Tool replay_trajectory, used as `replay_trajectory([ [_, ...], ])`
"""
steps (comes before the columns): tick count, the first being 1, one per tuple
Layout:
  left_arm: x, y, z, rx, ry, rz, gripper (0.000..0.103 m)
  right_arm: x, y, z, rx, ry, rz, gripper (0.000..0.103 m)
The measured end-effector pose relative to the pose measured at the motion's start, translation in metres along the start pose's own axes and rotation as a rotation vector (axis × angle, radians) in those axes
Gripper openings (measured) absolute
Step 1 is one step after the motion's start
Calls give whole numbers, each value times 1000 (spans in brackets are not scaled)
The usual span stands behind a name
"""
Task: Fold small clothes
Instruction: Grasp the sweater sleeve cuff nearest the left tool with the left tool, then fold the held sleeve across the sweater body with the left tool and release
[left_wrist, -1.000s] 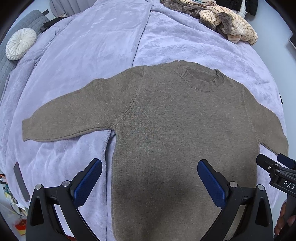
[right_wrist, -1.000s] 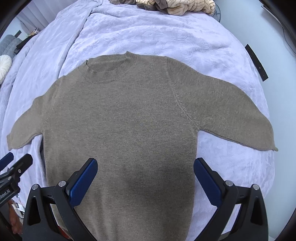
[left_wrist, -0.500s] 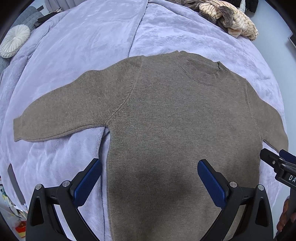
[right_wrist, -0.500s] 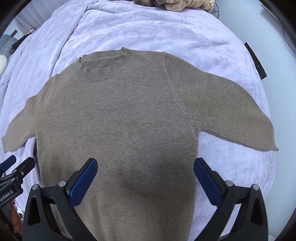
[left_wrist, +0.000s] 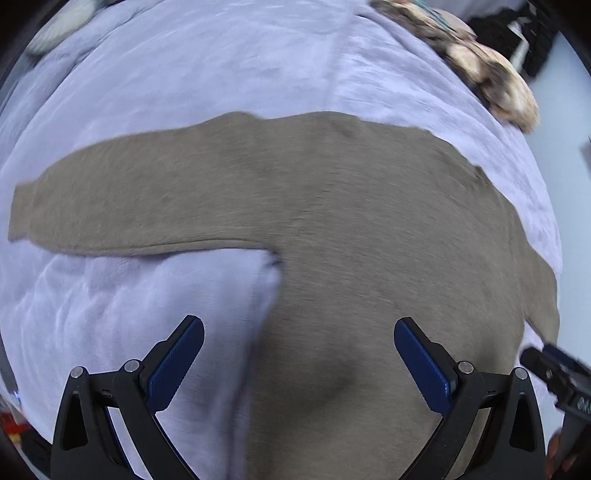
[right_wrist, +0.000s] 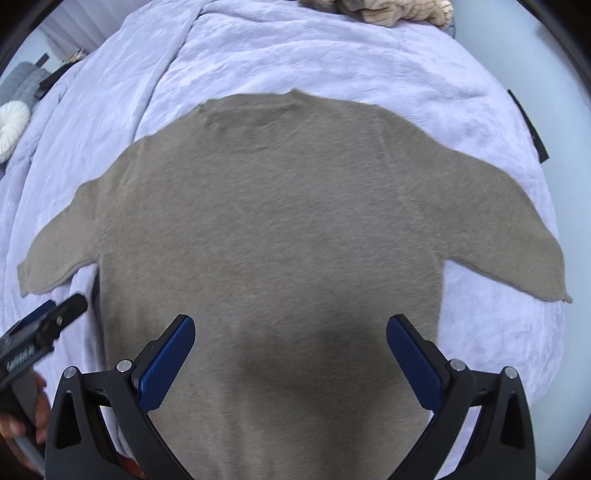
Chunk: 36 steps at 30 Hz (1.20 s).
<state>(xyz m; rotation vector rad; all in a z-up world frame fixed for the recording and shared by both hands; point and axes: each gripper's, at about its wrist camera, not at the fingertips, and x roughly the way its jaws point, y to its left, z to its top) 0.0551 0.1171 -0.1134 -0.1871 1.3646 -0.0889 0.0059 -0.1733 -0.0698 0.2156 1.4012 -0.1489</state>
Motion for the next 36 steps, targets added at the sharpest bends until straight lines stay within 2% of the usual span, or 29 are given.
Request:
replay_trajectory([
  [9,17,187,13,-357,-102,118,103,30,63,-23,-62,71,59,103],
  [13,31,247,21,-531,-150,35,103,39,85,-30,-100,102,66,103],
  [17,29,261,35,-581,-251,-20,100,40,100,-34,-128,116,71,103],
  [18,27,262,36,-588,-279,-23,81,38,103,-35,-132,118,77,103],
  [19,27,264,36,-590,-284,-25,55,38,104,-36,-133,118,78,103],
  [20,28,271,43,-589,-284,-57,42,38,105,-37,-132,119,80,103],
  [21,28,278,45,-587,-291,-118,16,38,107,-37,-128,118,86,103],
  [22,28,279,43,-594,-293,-173,11,39,107,-38,-125,116,87,103],
  [24,20,271,41,-585,-314,-230,11,39,106,-40,-119,115,106,103],
  [26,7,265,38,-538,-352,-312,11,38,104,-43,-116,112,128,103],
  [28,-12,244,49,-462,-386,-388,11,37,102,-45,-117,103,145,103],
  [31,-41,197,68,-335,-416,-491,11,31,91,-45,-103,91,169,103],
  [36,-64,77,97,-117,-402,-625,11,18,61,-38,-52,42,202,103],
])
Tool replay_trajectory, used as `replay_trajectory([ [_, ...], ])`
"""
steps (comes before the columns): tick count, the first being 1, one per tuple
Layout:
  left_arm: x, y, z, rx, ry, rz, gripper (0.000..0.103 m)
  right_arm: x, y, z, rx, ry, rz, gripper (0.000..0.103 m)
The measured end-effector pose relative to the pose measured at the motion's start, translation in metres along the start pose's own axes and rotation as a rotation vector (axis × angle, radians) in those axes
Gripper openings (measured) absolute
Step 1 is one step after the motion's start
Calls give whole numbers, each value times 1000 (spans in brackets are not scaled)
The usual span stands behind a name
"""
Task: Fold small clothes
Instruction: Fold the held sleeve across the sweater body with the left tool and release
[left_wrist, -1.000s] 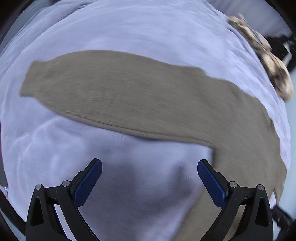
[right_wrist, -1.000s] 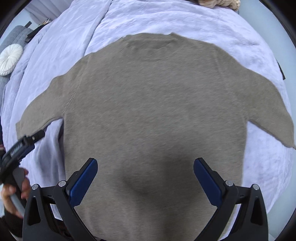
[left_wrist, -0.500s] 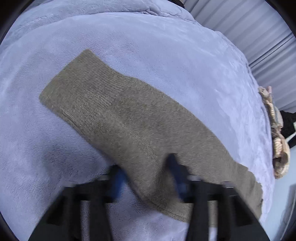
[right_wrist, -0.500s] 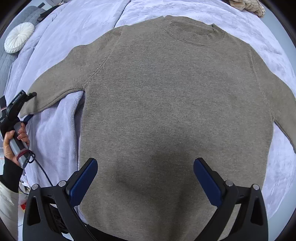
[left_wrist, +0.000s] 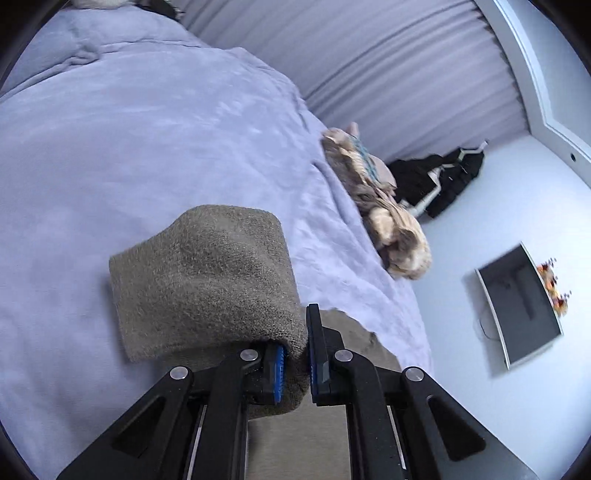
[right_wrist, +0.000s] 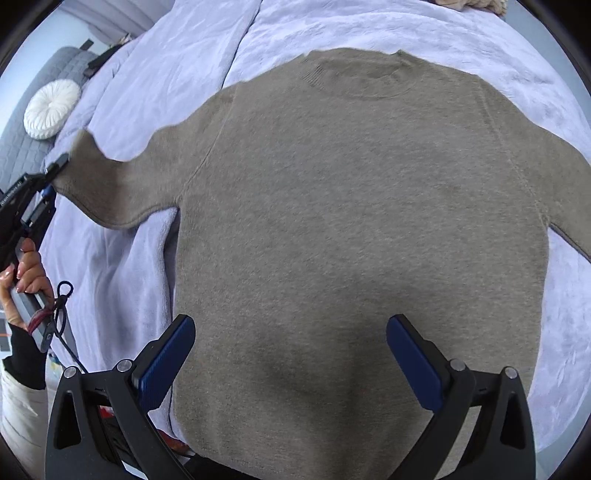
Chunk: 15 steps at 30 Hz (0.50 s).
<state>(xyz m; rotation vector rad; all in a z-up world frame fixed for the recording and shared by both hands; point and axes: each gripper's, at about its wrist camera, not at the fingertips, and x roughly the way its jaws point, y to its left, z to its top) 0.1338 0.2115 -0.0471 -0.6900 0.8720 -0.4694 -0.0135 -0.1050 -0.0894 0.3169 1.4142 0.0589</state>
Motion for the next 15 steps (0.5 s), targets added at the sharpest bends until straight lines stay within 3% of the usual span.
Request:
replay_trajectory([
  [2,35,-40,-7,62,60,-42,11,-8,-15,2,19,-17,1,103],
  [7,126,-109,-62,186,259,-9,11,-21,-67,4,120,-44,6,103],
  [12,184,-124,-128,301,416,159,11,-18,-115,-4,232,-33,8,103],
  [15,189,-111,-153,332,472,244,12,-15,-139,-8,291,-23,29,103],
])
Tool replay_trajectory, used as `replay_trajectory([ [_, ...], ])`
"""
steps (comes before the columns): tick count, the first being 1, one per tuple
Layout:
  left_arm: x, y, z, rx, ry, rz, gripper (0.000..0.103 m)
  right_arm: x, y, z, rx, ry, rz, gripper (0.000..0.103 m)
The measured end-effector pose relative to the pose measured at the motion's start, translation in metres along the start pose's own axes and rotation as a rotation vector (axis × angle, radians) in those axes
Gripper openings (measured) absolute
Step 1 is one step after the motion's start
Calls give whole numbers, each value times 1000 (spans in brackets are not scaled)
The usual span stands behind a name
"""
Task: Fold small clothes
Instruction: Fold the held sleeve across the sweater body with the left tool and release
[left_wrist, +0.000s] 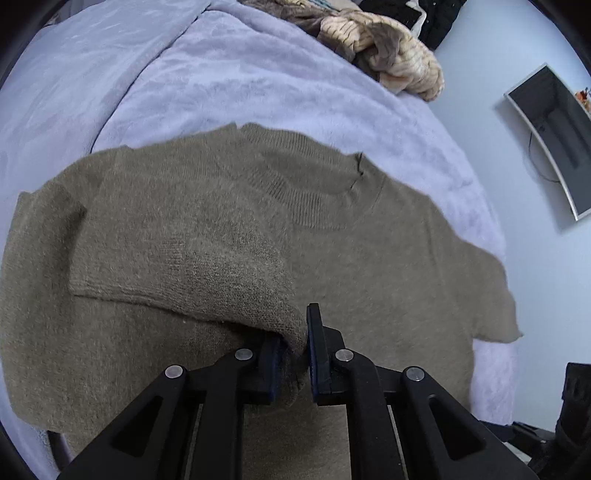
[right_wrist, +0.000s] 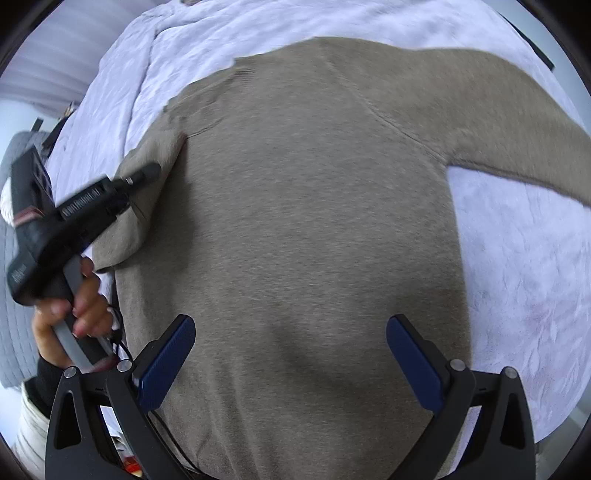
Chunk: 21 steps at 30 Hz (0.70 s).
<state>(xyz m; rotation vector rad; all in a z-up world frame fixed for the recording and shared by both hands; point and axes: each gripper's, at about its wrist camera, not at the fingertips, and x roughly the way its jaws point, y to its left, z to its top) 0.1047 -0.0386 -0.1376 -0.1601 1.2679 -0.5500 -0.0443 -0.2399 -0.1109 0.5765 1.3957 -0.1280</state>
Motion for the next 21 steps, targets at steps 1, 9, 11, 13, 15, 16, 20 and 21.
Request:
replay_trajectory([
  [1,1,3,-3,0,12,14,26,1,-7,1,16,3,18,103],
  [9,-80,37,-31,40,-155,174,75,14,11,11,-53,23,125,103],
  [11,-91,60,-31,23,-189,282,75,21,36,17,-145,24,82,103],
  [13,-98,87,-41,3,-193,393,75,25,71,25,-292,-35,-7,103],
  [15,-95,113,-50,-21,-150,460,75,28,107,28,-441,-105,-72,103],
  [16,-89,125,-53,-36,-125,477,75,32,128,30,-522,-143,-110,103],
  [20,-63,141,-56,-18,-101,515,75,71,191,46,-723,-228,-266,103],
  [21,-59,140,-55,-8,-106,526,78,84,200,51,-749,-236,-305,103],
])
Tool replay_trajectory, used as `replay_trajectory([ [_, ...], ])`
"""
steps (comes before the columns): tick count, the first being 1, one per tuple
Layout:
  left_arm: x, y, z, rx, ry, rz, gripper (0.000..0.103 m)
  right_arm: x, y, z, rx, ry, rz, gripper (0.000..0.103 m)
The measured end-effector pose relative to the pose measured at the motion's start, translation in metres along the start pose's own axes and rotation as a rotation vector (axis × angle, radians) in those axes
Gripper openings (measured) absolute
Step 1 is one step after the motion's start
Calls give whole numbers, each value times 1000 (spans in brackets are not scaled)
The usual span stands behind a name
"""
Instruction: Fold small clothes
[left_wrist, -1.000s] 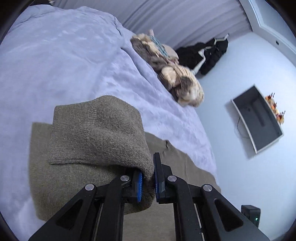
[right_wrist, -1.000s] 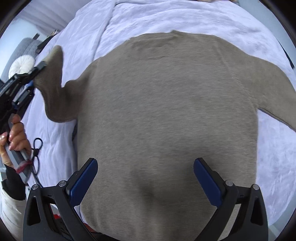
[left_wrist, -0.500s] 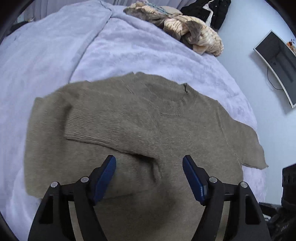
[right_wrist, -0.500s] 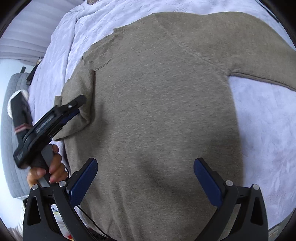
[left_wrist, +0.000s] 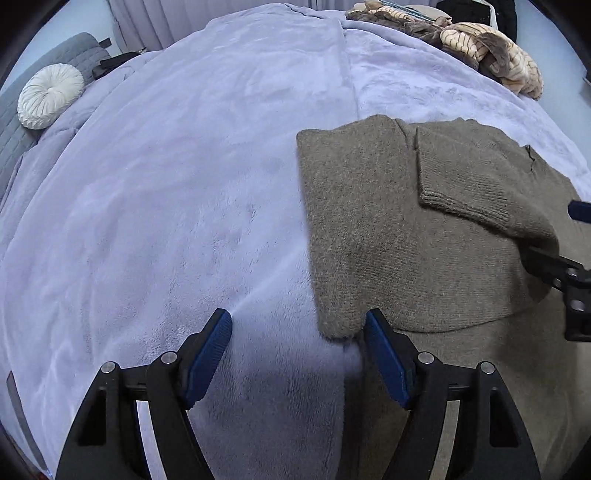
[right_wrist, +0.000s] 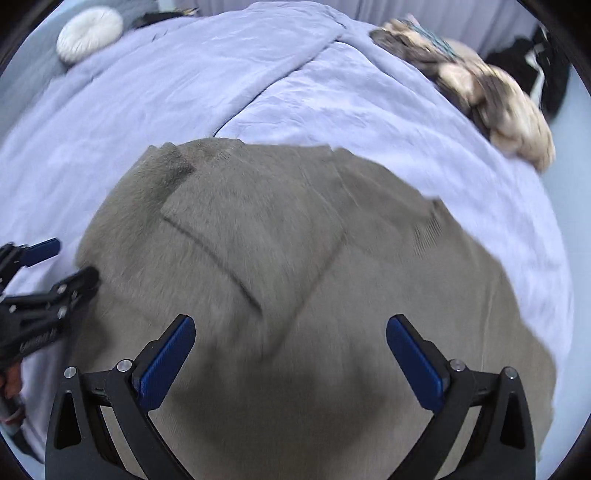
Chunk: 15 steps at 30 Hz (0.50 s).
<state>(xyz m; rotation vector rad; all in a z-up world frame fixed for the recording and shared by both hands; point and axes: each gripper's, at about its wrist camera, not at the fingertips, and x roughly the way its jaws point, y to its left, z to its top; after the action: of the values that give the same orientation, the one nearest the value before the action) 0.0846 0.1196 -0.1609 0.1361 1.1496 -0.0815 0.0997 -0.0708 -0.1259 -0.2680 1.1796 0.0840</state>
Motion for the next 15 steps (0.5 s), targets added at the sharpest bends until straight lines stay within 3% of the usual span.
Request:
replay_trajectory([
  [1,2,-3,1,10,-18,19,84,13,6,6,-28,14,-51,102],
  [3,2,-7,-1,23,-47,46,84,37,10,16,-58,41,-124,80],
  [4,2,-9,0,20,-46,48,84,44,5,18,-47,53,-109,36],
  [5,2,-6,0,9,-46,44,84,44,-5,18,5,56,-24,17],
  [10,3,-1,3,-27,-21,-19,84,13,-87,-7,421,-88,232,17],
  [12,5,-2,6,-21,-9,-25,84,20,-120,-30,603,-90,328,24],
  [13,5,-2,7,-19,-1,-32,84,28,-139,-48,721,-75,379,41],
  [14,4,-2,7,-20,6,-39,84,33,-147,-60,795,-62,406,65],
  [15,2,-1,8,-22,15,-52,84,39,-160,-76,889,-49,436,69],
])
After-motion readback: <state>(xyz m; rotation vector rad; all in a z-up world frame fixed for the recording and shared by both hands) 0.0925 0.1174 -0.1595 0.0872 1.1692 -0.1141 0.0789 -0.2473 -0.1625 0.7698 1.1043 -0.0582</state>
